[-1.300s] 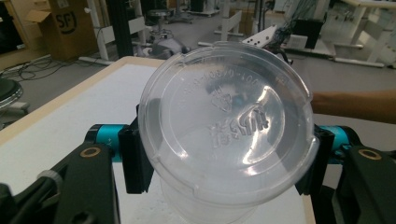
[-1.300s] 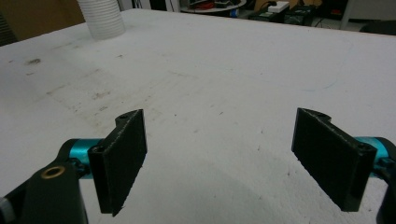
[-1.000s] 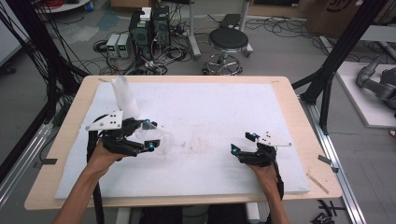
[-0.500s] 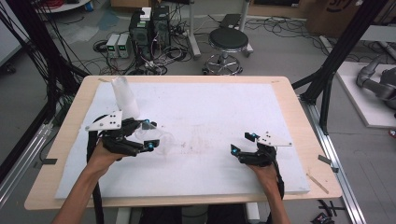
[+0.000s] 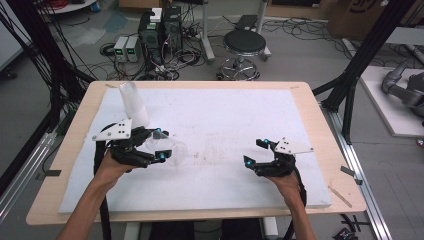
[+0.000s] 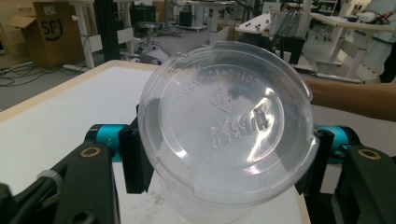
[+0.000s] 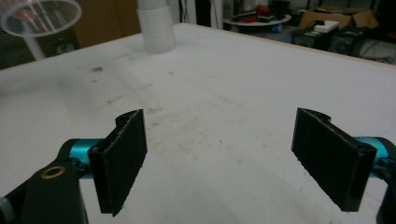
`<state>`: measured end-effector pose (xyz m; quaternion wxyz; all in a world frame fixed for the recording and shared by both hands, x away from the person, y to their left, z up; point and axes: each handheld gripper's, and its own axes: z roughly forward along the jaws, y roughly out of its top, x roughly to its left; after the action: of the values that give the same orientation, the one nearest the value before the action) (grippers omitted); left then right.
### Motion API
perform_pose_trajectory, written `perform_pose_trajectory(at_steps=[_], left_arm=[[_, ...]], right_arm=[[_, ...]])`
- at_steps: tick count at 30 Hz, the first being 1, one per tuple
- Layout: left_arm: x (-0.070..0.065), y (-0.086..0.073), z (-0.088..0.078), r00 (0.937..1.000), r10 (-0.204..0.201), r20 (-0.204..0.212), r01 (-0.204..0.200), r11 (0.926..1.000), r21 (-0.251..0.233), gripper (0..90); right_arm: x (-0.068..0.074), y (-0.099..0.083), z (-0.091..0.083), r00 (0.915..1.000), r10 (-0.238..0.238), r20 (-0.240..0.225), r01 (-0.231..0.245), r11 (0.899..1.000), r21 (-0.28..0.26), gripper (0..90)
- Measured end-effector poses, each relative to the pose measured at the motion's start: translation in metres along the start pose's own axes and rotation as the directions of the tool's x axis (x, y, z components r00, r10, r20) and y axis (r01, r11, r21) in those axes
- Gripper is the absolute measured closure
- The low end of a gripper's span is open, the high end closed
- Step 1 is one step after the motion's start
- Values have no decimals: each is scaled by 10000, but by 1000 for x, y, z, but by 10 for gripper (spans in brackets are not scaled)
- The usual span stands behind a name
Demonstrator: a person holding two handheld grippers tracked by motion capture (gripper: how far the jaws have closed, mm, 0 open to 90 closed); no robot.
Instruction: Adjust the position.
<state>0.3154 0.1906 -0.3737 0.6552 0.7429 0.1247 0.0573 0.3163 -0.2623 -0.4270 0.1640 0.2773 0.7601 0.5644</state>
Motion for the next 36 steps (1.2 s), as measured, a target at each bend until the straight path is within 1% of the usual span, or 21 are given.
perform_pose_trajectory(at_steps=[1,2,5,7,8,10,11,13,16,17,18,20,21,24,27,28,29,31,33,34,36], left_arm=[[0,0,0,10000,19,42,-19,10000,-24,359],[-1,0,1,10000,-3,81,3,10000,-71,359],[-2,0,4,9998,-29,218,31,9999,-96,359],[-4,0,7,9996,-27,266,29,9999,-97,359],[-4,0,10,9995,-14,327,18,9999,-110,359],[-6,0,13,9991,-6,425,11,9999,-101,359],[-7,1,15,9988,7,486,-2,10000,-100,359],[-8,1,19,9982,7,607,1,9999,-130,359],[-10,1,23,9972,48,749,-42,10000,-90,359],[-11,1,25,9969,35,782,-29,10000,-84,359],[-11,1,25,9967,38,811,-33,10000,-68,359],[-12,1,27,9964,25,851,-19,10000,-76,359],[-12,1,28,9962,40,875,-34,10000,-68,359],[-15,1,31,9956,23,934,-15,10000,-80,359],[-16,1,33,9946,69,1031,-61,9999,-87,359],[-17,2,34,9943,61,1064,-50,9999,-101,359],[-18,2,36,9939,71,1097,-58,9999,-123,359],[-19,3,37,9932,90,1159,-76,9999,-131,359],[-20,3,39,9927,116,1204,-105,9999,-102,359],[-20,3,40,9924,105,1227,-93,9999,-102,359],[-21,3,42,9915,94,1298,-83,9999,-93,359]], right_arm=[[1,4,0,9998,-112,-183,111,9999,-67,181],[1,4,0,9998,-112,-183,111,9999,-67,181],[5,14,2,9967,-316,-747,307,9994,-127,181],[8,21,4,9923,-348,-1191,342,9994,-76,181],[12,27,6,9851,-543,-1633,518,9985,-198,181],[14,29,7,9821,-574,-1792,551,9983,-179,181],[18,36,10,9721,-735,-2229,704,9973,-222,181],[19,38,11,9691,-754,-2350,721,9971,-225,181],[25,46,16,9503,-893,-2984,835,9960,-322,181],[27,48,18,9435,-969,-3169,897,9953,-373,181],[29,51,21,9321,-1002,-3481,930,9950,-375,181],[33,53,26,9187,-1022,-3815,1001,9947,-253,181],[34,54,28,9158,-1100,-3862,1077,9938,-276,181],[39,58,36,9003,-1043,-4225,1061,9942,-194,181],[43,62,42,8899,-1090,-4429,1117,9935,-201,181],[45,63,45,8848,-1169,-4512,1175,9927,-269,181],[50,67,50,8757,-1191,-4680,1201,9924,-276,181],[51,68,52,8725,-1221,-4732,1222,9920,-307,181],[58,71,60,8592,-1265,-4958,1290,9912,-294,181],[58,71,60,8592,-1265,-4958,1290,9912,-294,181],[63,72,66,8507,-1347,-5080,1395,9898,-288,181]])
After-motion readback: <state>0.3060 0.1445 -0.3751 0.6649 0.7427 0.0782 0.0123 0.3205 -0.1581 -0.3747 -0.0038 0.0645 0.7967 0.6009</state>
